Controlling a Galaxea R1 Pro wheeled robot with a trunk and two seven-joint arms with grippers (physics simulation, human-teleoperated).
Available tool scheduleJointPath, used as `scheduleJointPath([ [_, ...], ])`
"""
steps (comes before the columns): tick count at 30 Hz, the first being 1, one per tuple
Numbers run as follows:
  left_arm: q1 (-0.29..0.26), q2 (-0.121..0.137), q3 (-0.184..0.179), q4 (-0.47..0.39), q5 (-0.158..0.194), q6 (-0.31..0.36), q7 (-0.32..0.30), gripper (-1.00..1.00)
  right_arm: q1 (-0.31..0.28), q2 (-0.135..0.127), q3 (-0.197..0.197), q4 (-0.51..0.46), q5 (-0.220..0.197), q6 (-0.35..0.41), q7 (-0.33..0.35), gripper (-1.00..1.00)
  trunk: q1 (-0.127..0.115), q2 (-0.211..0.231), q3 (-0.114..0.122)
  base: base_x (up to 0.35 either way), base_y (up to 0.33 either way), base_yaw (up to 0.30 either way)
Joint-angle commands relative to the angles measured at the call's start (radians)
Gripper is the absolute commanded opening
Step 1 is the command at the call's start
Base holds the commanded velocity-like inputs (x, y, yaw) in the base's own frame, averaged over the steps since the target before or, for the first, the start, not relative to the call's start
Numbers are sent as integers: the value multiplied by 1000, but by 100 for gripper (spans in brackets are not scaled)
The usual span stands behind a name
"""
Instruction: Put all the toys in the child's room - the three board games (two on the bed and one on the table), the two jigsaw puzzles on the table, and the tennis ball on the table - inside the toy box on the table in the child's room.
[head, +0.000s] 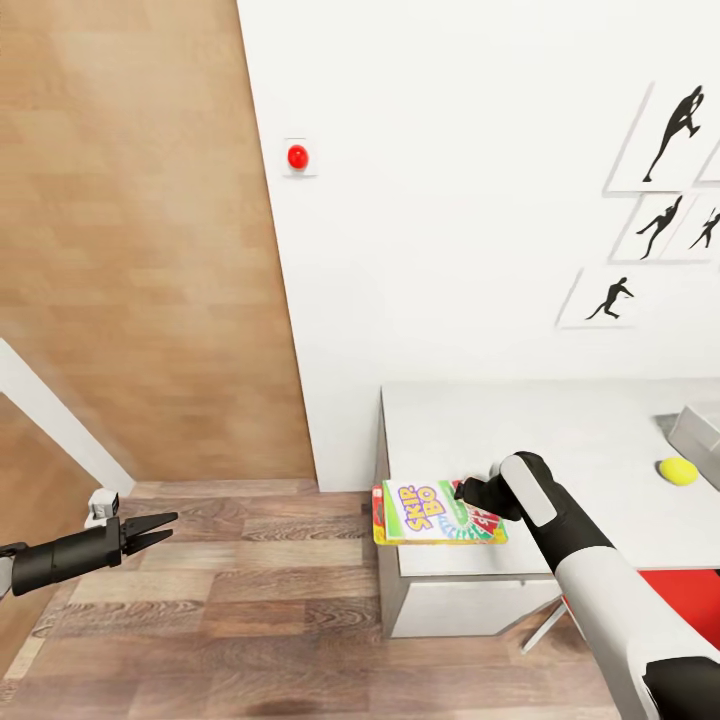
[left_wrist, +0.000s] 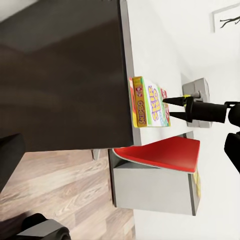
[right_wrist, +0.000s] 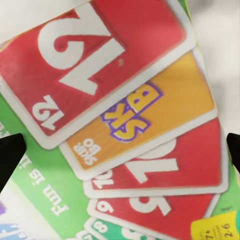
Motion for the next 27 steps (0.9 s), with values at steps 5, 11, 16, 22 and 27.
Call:
scheduleJointPath([
  [5, -1, 0, -1, 0, 3, 6, 0, 100, 0, -1, 4, 7, -36, -5, -8, 100, 1, -1, -2, 0, 49, 0],
  [11, -1, 0, -1, 0, 3, 6, 0, 100, 0, -2, 5, 7, -35, -5, -8, 100, 1, -1, -2, 0, 60, 0],
  [16, -1, 0, -1, 0, 3, 6, 0, 100, 0, -2, 5, 4, -35, -5, -9, 100, 1, -1, -2, 0, 6, 0],
  [22, -1, 0, -1, 0, 3, 6, 0, 100, 0, -5, 4, 2, -34, -5, -9, 100, 1, -1, 5, 0, 1, -75],
  [27, -1, 0, -1, 0, 4, 6, 0, 100, 0, -6, 4, -30, -34, -5, -9, 100, 1, -1, 12, 0, 0, -118],
])
